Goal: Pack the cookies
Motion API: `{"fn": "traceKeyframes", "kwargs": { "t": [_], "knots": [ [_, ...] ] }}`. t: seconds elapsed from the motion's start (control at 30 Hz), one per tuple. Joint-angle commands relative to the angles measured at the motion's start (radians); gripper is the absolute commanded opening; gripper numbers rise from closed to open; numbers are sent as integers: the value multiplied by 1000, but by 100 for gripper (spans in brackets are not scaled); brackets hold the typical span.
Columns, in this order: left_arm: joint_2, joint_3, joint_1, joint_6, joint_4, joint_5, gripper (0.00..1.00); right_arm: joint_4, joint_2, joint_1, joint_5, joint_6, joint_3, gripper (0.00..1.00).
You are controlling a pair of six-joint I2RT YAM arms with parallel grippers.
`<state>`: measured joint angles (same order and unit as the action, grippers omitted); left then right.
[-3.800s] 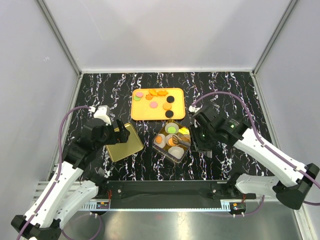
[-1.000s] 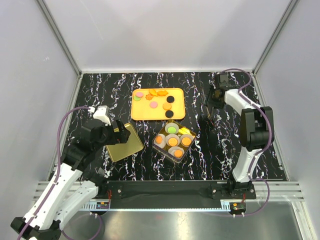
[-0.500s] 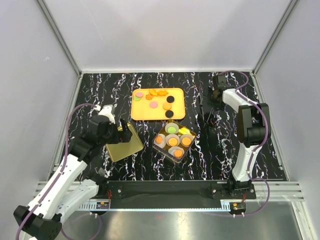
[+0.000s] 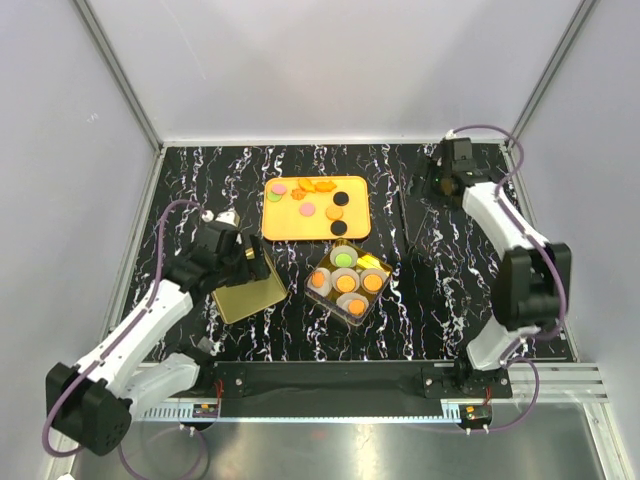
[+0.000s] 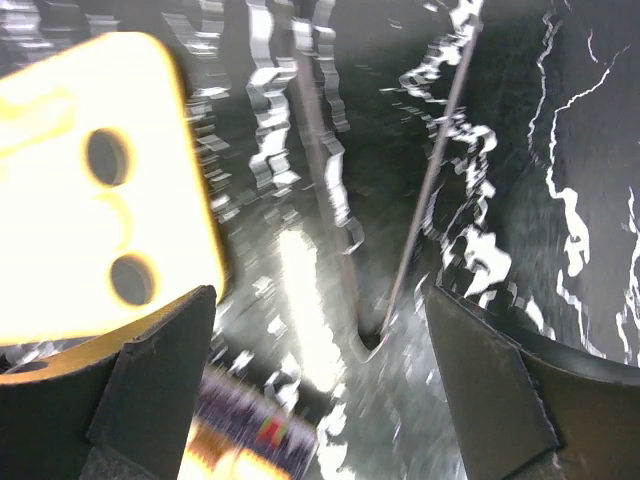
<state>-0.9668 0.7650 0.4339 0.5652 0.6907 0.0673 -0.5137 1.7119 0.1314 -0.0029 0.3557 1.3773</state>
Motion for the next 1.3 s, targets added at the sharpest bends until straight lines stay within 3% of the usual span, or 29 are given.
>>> {"fn": "traceKeyframes", "kwargs": {
  "t": [0.0,0.13,0.3,0.43,0.6,0.8,0.97,1.27],
  "knots": [
    [-15,8,3,108,-78,75,93,23,-165,79,-17,20,-72,93],
    [-87,46,3,166,-111,92,88,41,-254,181,-3,35,-156,93],
    [-173,82,5,254,-60,195,78,61,-342,214,-72,43,-211,92],
    [-110,47,0,378,59,388,77,37,-390,258,-103,29,-215,91],
    [-61,22,-7,531,235,502,87,56,-376,342,-129,37,-204,89],
    [-41,-94,-85,588,213,457,88,81,-319,424,-151,37,-185,86],
    [-53,-200,-204,533,100,344,86,84,-311,448,-158,26,-187,86],
    [-107,-285,-256,450,-88,247,73,90,-298,450,-180,11,-187,86]
  ]
}}
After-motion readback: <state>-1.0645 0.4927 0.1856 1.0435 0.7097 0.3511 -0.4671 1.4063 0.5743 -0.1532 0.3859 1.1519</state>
